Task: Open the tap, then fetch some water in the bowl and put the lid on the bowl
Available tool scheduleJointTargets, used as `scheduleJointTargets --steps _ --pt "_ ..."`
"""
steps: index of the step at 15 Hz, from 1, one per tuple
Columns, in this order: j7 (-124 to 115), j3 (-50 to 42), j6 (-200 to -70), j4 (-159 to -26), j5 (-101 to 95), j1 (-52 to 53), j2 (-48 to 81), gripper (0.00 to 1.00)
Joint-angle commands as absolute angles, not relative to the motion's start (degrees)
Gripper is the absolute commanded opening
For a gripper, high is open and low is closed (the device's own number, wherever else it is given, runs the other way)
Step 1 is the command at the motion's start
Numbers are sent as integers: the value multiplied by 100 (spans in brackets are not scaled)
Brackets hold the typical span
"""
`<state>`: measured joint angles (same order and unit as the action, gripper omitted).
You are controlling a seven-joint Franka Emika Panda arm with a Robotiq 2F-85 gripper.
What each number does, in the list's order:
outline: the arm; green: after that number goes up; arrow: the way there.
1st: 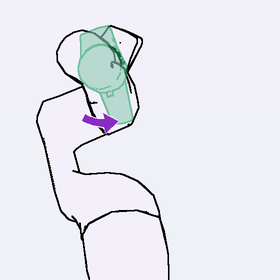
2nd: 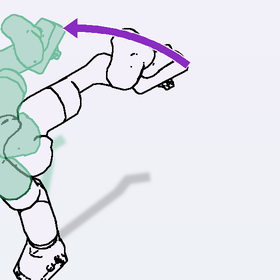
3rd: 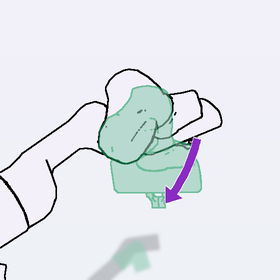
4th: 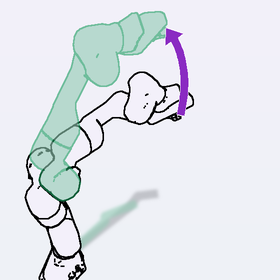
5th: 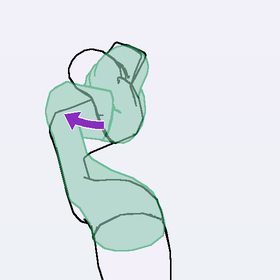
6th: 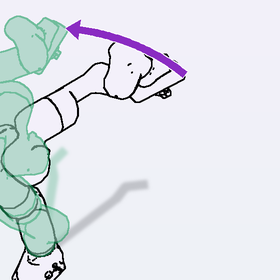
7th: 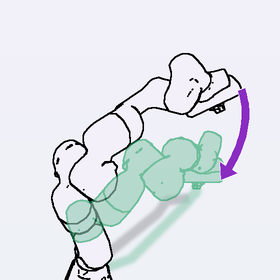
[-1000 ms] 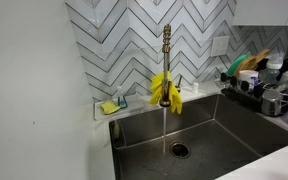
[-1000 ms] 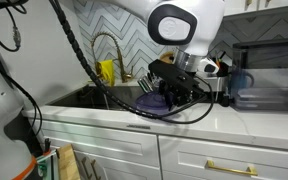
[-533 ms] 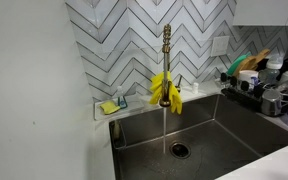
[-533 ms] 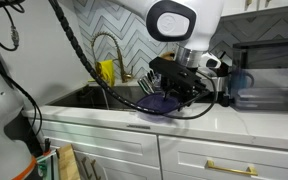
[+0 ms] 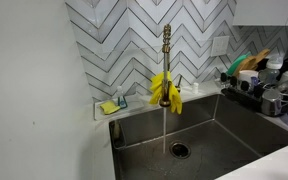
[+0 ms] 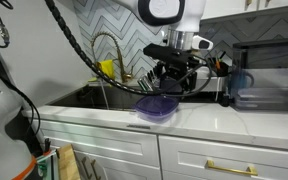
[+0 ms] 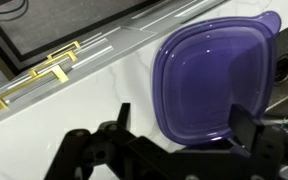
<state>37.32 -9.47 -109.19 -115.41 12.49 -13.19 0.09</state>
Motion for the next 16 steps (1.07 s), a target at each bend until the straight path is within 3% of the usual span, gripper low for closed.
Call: scheduleJointTargets --steps 1,16 --pt "3025 -833 -10796 -11581 568 -1039 -655 99" --pt "2575 -635 -10134 -10695 387 -439 -1063 100"
